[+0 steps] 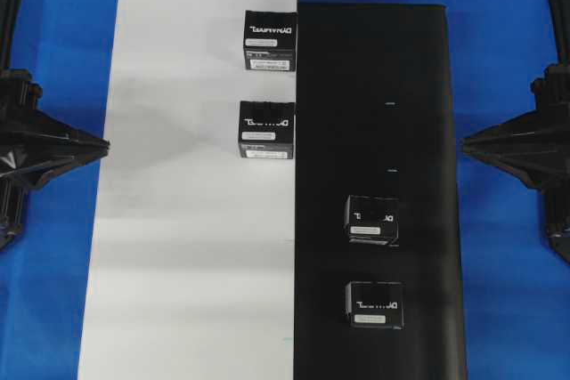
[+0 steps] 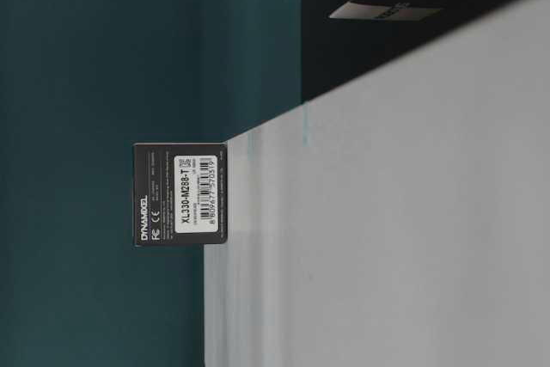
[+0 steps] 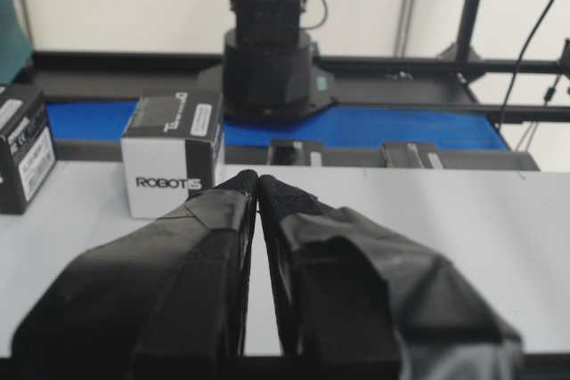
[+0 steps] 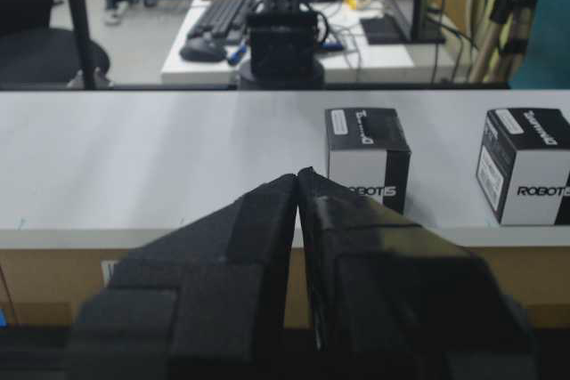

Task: Place the box from the black base onto the white base.
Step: 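Move the right gripper from rest toward the upper box on the black base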

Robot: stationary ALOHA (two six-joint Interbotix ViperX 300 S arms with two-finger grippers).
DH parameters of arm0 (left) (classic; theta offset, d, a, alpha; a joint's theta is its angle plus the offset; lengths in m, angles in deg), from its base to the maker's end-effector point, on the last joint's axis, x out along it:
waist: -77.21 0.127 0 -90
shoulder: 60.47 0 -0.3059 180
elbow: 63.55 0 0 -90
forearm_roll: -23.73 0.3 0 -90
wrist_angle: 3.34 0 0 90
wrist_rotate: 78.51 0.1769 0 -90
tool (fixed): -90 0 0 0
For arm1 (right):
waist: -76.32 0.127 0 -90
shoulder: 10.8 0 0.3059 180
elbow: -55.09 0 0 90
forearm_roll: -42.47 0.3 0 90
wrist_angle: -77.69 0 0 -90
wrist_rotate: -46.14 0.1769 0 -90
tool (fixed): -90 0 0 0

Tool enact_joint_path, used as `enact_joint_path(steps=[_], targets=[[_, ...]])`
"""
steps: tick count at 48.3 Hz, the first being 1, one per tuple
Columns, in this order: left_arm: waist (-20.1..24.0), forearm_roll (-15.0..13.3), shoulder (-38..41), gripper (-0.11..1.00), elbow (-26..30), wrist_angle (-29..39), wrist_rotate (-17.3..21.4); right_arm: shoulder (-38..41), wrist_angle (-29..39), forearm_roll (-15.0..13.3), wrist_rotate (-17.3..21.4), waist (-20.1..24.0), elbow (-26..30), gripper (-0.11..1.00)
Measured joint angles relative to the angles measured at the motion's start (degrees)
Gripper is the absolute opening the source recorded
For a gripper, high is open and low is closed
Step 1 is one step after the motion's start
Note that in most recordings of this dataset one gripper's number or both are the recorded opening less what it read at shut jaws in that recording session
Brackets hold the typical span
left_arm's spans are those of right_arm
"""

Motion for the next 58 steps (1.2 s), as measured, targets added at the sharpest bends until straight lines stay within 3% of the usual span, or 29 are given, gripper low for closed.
enact_joint_path(steps=[4,9,19,29,42,50,58], targets=[[0.26,0.35,0.62,0.05,1.05,2.02,-1.14,-0.18,1.76,0.70,0.70,-0.18,0.18,0.06],[0.26,0.53,1.05,-0.05,3.08,4.48,-1.49,-1.32,11.69,2.55,1.49,-0.88,2.11,-0.01],[-0.70,0.62,1.49,-0.06,5.98,11.25,-1.85,-5.80,37.09,2.90,1.23,-1.05,7.47,-0.01],[-1.05,0.62,2.02,-0.06,7.65,14.68,-2.20,-7.38,51.68,2.99,1.05,0.26,9.76,-0.01],[-1.14,0.62,4.13,-0.06,8.70,16.79,-2.20,-2.90,60.12,2.99,1.05,5.63,9.76,0.01],[-1.05,0.62,5.54,-0.06,9.32,16.88,-2.20,1.32,61.26,2.90,1.05,6.15,9.76,0.05],[-1.05,0.62,5.63,-0.06,9.32,16.88,-2.20,5.36,61.52,3.08,1.32,6.33,9.84,0.23]])
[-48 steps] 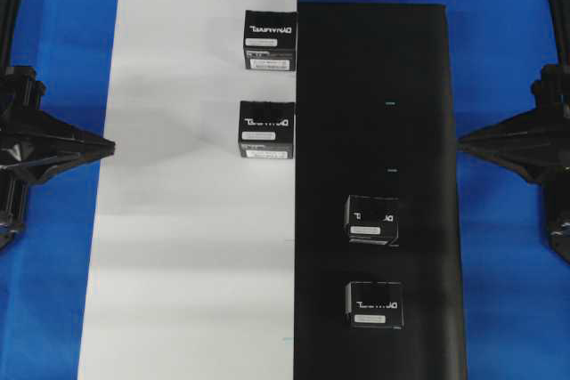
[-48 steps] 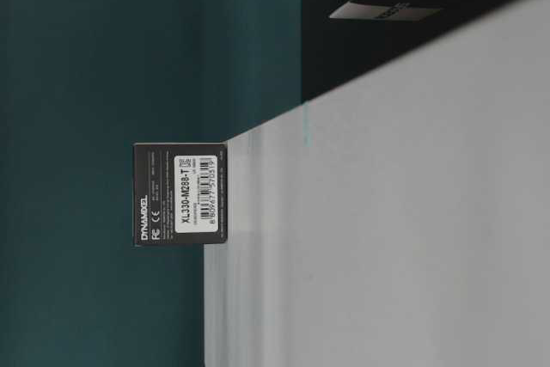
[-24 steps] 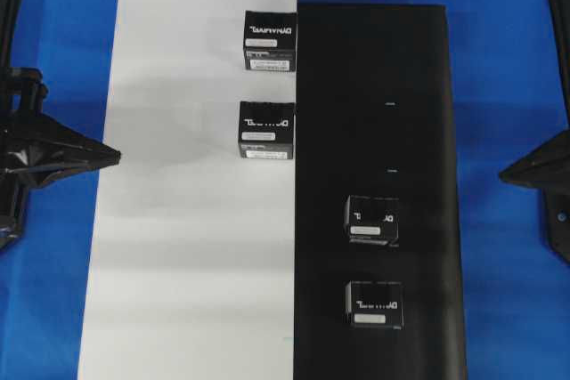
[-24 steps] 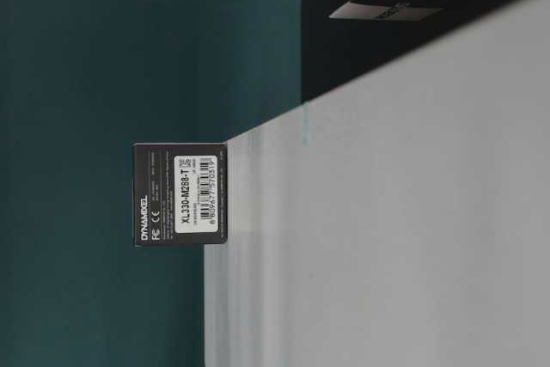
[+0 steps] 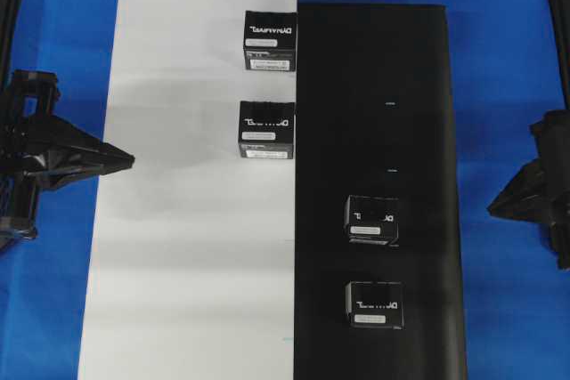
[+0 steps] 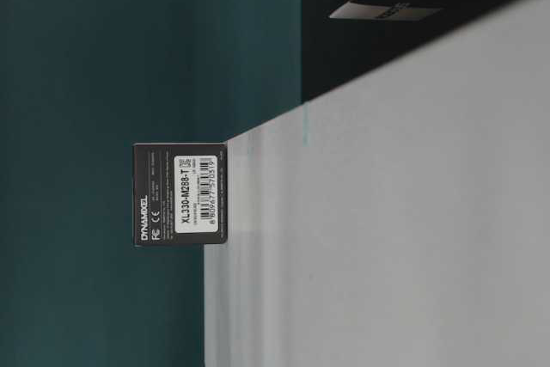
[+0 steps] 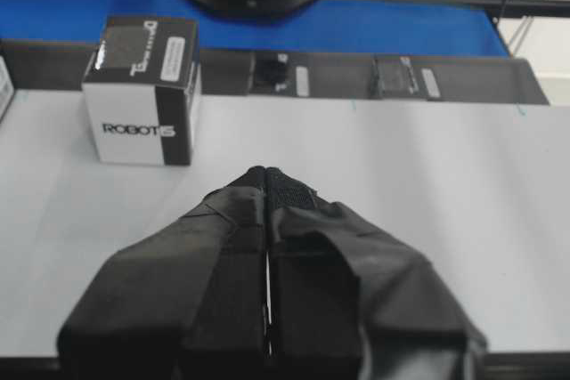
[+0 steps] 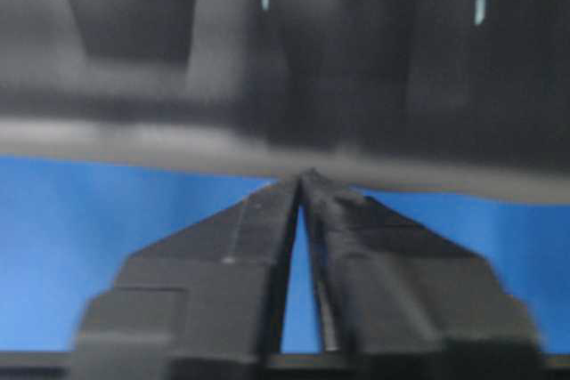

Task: Place the box from the black base onto the white base.
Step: 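Move the right gripper from rest toward the upper box on the black base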

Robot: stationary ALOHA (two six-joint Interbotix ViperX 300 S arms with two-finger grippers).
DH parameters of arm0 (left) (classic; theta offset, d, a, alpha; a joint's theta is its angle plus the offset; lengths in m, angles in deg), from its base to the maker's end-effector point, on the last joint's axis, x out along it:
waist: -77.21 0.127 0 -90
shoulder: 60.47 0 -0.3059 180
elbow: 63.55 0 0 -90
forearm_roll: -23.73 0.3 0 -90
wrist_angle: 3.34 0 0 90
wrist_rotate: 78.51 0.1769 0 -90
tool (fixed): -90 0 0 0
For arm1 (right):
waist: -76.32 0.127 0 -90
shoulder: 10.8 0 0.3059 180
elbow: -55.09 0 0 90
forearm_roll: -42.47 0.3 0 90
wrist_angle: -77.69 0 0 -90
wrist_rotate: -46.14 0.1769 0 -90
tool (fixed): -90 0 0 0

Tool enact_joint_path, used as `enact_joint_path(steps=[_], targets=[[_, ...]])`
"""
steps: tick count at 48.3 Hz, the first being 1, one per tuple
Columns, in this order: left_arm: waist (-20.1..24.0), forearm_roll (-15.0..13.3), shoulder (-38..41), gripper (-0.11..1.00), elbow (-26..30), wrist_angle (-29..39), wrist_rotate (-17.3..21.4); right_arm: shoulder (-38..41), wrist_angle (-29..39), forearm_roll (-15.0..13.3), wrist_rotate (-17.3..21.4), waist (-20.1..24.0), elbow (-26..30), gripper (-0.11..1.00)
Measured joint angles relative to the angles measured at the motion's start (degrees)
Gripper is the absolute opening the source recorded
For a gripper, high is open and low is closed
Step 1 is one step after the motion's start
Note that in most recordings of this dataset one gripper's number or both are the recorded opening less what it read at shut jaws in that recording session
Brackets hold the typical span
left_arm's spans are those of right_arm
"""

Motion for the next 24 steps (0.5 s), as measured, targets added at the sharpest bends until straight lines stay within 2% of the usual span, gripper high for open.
enact_joint_path(steps=[4,9,13,16,24], targets=[[-0.09,0.00,-0.09,-0.06,0.00,0.00,0.00,1.85,0.09,0.62,0.26,0.00,0.26,0.44],[-0.09,0.00,0.00,-0.06,0.00,0.00,0.00,3.87,-0.44,2.37,0.97,0.00,0.88,0.75],[0.00,0.00,0.00,-0.06,0.00,0.00,-0.09,4.83,-1.49,3.16,1.93,0.00,1.41,0.93],[0.00,0.00,0.00,-0.06,0.00,0.00,0.00,5.89,-1.85,3.34,2.72,-0.09,1.76,0.99],[0.00,0.00,0.00,-0.06,0.00,0.00,-0.09,9.67,-3.34,3.43,4.04,0.00,3.16,1.00]])
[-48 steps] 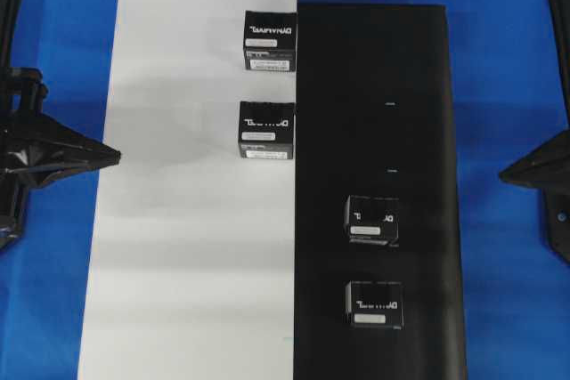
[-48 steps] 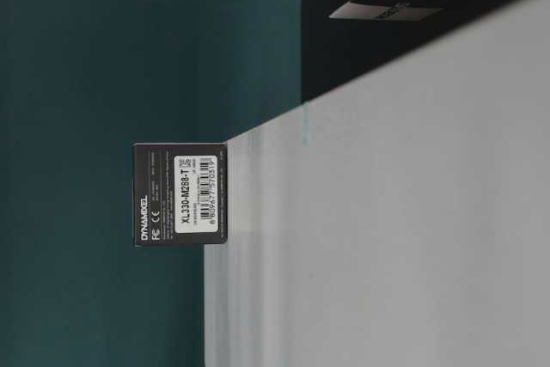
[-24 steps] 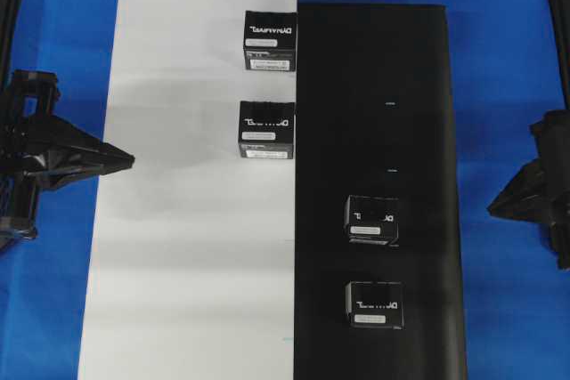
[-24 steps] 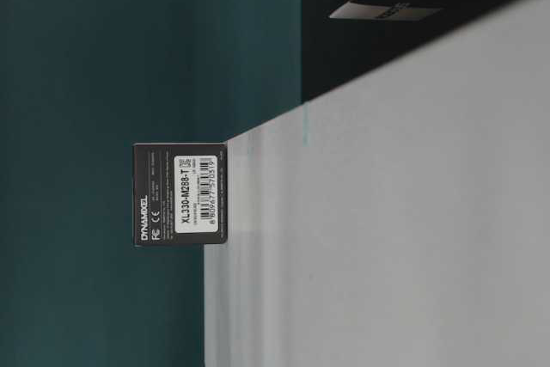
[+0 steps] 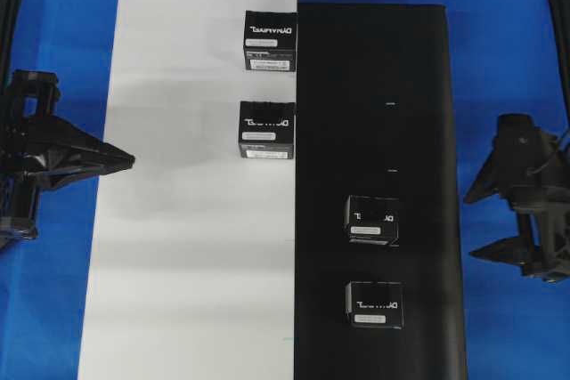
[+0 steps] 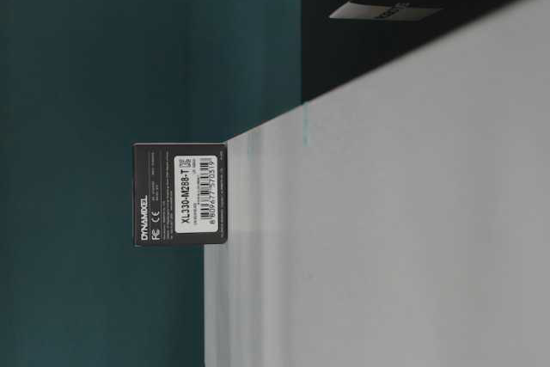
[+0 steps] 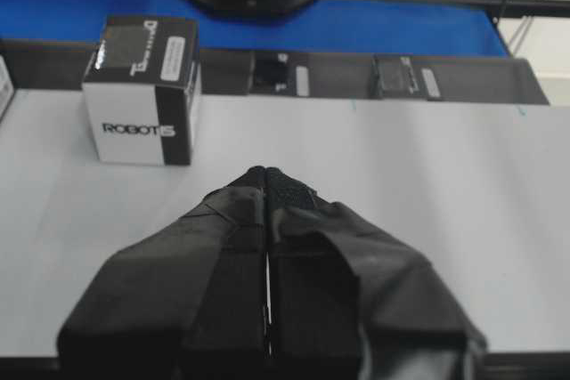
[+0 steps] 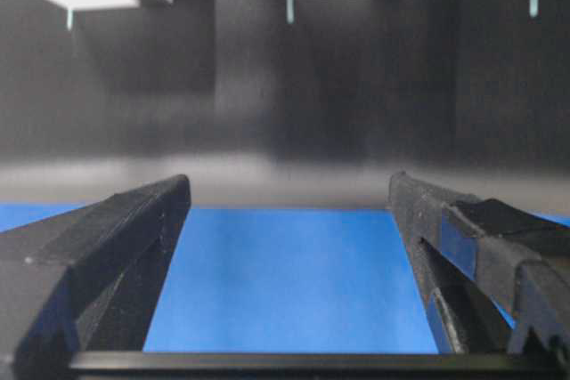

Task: Place the box from the black base onto the white base.
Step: 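Move the right gripper from rest toward the upper box on the black base, then lower the open right gripper around the upper black-base box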

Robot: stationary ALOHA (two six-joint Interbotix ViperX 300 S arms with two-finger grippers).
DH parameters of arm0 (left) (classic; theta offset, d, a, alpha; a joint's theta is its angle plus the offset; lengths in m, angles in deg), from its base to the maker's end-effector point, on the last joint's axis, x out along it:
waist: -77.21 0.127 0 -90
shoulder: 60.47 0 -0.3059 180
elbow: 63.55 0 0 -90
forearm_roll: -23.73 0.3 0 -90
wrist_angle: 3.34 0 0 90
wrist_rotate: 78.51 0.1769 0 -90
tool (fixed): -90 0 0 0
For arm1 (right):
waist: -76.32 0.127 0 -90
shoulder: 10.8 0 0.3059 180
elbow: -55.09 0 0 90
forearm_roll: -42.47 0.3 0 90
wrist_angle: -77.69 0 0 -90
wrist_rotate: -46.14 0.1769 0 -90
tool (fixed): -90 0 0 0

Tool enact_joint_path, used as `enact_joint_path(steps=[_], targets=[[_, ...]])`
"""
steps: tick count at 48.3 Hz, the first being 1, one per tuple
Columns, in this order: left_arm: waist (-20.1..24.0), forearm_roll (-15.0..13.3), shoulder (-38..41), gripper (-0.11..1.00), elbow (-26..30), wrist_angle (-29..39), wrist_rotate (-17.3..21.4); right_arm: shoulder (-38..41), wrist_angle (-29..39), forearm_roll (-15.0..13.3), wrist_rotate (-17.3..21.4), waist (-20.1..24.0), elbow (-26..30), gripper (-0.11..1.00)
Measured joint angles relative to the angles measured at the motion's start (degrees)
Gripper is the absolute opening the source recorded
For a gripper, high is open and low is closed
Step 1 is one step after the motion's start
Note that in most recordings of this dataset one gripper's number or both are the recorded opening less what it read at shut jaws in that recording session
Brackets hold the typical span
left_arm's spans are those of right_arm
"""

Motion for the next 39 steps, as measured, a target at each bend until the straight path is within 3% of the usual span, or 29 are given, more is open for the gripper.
enact_joint_path(steps=[17,39], targets=[[0.00,0.00,0.00,-0.06,0.00,0.00,-0.18,12.74,-1.32,-4.31,0.09,0.00,6.06,1.00],[0.00,0.00,0.00,-0.06,0.00,0.00,-0.18,23.29,-1.58,-4.75,0.09,-0.70,11.07,1.00]])
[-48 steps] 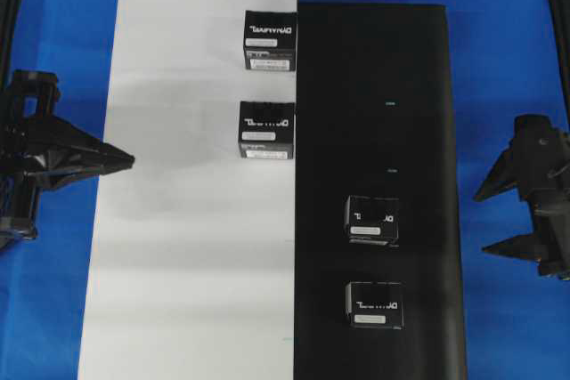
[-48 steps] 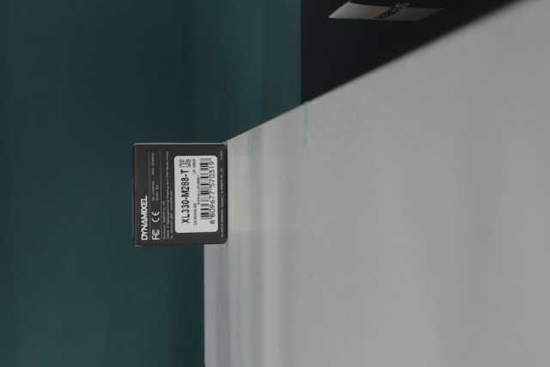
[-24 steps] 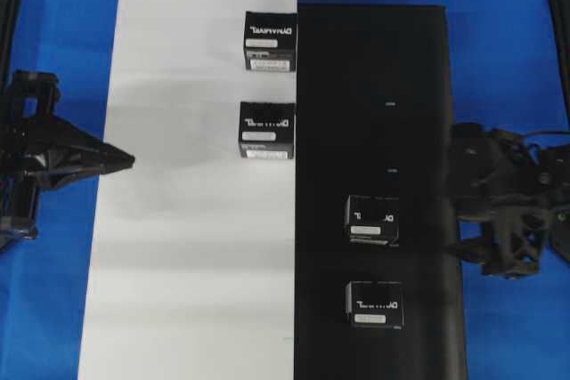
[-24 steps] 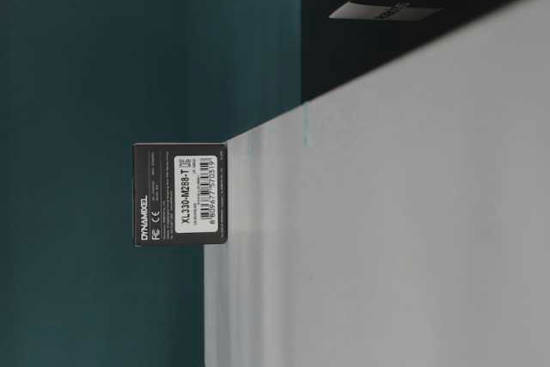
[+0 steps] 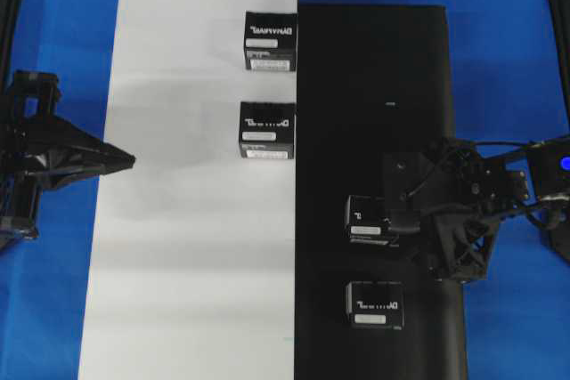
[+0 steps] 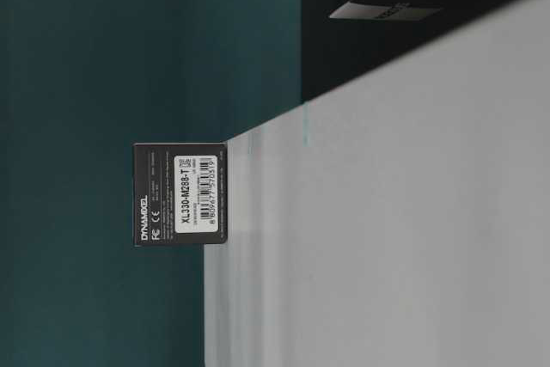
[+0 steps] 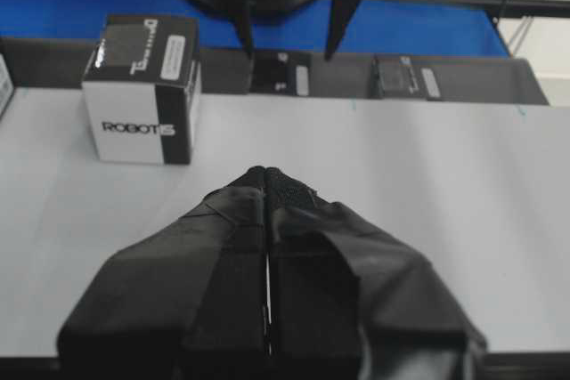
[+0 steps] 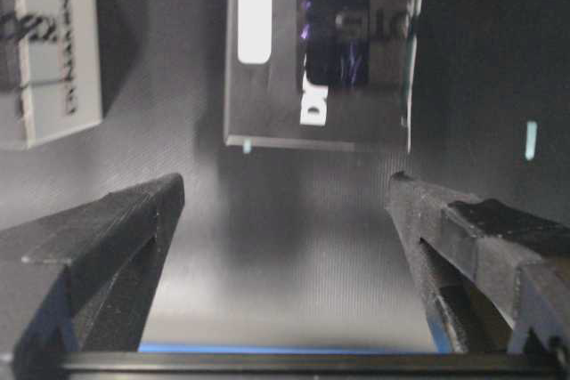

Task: Place the box from the black base onto the white base.
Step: 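Lower the open right gripper around the upper black-base box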

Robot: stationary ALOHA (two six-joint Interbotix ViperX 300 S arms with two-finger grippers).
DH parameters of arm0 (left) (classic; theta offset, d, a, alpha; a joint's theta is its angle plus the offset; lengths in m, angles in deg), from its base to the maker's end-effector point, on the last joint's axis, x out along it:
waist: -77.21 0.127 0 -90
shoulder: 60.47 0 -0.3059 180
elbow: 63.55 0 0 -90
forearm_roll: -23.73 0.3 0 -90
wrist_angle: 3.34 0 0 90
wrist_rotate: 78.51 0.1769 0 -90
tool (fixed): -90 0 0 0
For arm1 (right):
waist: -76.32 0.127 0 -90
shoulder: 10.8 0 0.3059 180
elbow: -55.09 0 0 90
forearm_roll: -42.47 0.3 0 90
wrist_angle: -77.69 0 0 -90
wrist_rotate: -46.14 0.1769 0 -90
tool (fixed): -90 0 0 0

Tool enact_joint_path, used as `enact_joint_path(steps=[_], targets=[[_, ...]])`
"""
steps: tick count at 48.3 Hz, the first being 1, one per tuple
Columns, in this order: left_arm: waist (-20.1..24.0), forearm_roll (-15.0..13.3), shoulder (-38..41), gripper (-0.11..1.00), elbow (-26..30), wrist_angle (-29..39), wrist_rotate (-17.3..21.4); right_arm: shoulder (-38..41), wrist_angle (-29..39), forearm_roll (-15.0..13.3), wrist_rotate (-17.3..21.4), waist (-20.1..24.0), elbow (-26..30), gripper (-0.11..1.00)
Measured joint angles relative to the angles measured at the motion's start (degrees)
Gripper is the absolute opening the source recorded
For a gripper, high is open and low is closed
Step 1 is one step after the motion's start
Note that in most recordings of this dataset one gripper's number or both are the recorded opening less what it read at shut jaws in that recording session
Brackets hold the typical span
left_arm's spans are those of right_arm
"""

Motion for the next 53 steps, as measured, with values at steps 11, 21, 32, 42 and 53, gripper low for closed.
enact_joint_path(steps=[11,21,32,42,53], targets=[[-1.23,0.00,0.35,-0.06,0.00,0.00,0.00,1.76,-1.76,-0.53,-0.18,-1.58,0.26,1.00],[-1.32,0.00,0.70,-0.06,0.00,0.00,0.00,4.04,-3.60,-0.70,-0.18,-1.76,1.14,1.00],[-1.32,0.00,0.79,-0.06,0.00,-0.09,0.00,7.03,-5.54,-0.70,-0.18,-1.85,2.72,1.00],[-1.23,0.00,0.79,-0.06,0.00,0.00,0.00,7.73,-8.88,-0.79,0.00,-1.85,3.16,1.00],[-1.32,0.00,0.79,-0.06,0.00,0.00,0.00,5.63,-16.17,-0.53,1.14,-1.85,-1.49,1.00]])
